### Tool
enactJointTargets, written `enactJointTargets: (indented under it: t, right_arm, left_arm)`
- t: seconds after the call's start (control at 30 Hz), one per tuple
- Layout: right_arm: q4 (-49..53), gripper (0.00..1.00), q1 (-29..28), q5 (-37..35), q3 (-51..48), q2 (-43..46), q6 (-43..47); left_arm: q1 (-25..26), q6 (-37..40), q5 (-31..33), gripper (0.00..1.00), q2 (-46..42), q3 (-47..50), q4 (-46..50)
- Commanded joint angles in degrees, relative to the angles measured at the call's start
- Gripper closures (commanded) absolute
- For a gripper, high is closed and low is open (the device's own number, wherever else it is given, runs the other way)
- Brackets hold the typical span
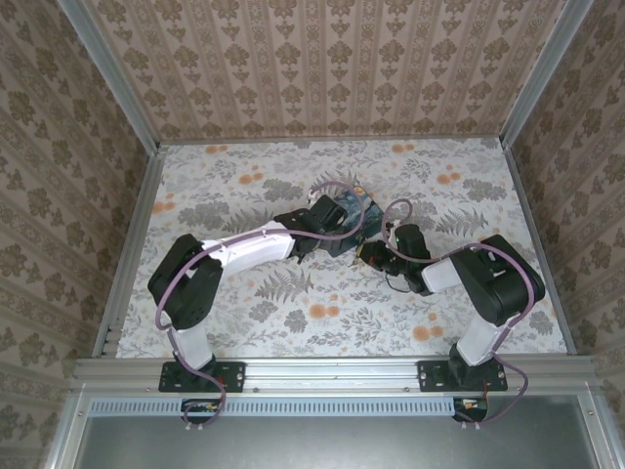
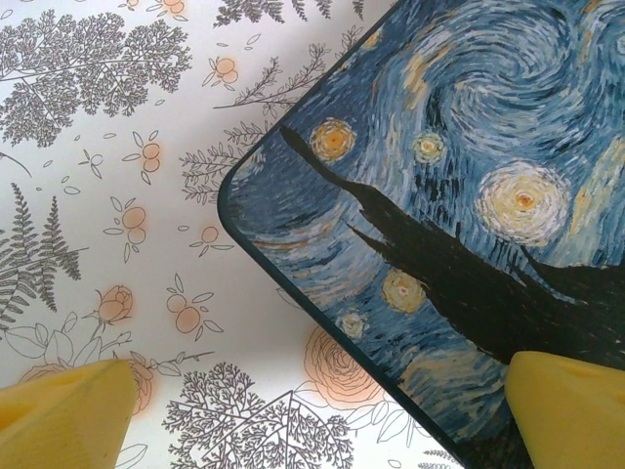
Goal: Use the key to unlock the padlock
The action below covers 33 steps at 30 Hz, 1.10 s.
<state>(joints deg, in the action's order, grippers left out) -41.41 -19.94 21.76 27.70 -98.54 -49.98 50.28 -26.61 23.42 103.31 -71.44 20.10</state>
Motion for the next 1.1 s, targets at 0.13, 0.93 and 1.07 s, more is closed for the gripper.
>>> enactJointTargets:
  t: [0.13, 0.93, 1.07]
  right_arm:
    - [2.21, 1.0, 2.67, 2.4, 3.95, 0.48, -2.76]
    - [-3.07, 1.0, 7.77, 7.83, 4.81, -8.22, -6.29]
    - [-2.94, 1.0, 8.24, 8.4, 5.63, -7.88, -6.57]
  left_arm:
    - [0.34, 0.68, -0.46, 0.0, 4.43, 1.57, 5.28]
    - [0.25, 0.54, -1.53, 0.01, 5.33, 1.65, 5.47]
    - [0.17, 0.59, -1.68, 0.01, 5.5, 1.63, 5.39]
